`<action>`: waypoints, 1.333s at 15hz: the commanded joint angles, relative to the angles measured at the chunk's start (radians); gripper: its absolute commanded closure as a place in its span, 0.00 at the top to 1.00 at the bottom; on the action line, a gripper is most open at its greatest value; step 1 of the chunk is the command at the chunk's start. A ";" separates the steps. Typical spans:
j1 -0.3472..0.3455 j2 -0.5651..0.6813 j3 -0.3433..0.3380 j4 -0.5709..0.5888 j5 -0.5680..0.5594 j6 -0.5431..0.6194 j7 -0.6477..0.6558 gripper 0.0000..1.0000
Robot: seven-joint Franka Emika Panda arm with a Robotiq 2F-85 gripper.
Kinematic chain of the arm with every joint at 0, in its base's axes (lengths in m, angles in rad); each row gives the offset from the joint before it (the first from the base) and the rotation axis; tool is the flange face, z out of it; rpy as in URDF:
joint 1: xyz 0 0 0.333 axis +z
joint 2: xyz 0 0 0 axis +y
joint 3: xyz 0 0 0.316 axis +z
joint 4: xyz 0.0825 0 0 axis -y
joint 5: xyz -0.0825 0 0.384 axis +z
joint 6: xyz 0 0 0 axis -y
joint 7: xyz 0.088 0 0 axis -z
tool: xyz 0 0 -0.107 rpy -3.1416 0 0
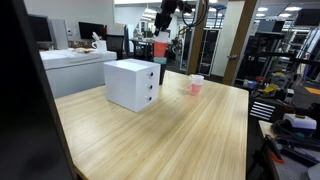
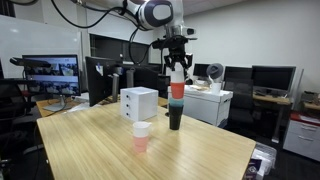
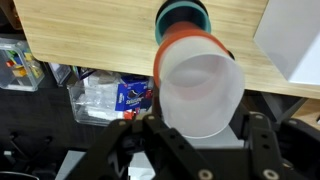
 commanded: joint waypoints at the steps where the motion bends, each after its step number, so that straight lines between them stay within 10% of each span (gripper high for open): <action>1: 0.002 -0.029 -0.003 0.026 -0.021 -0.063 0.023 0.39; 20: -0.061 -0.061 -0.134 -0.250 -0.022 0.007 0.037 0.39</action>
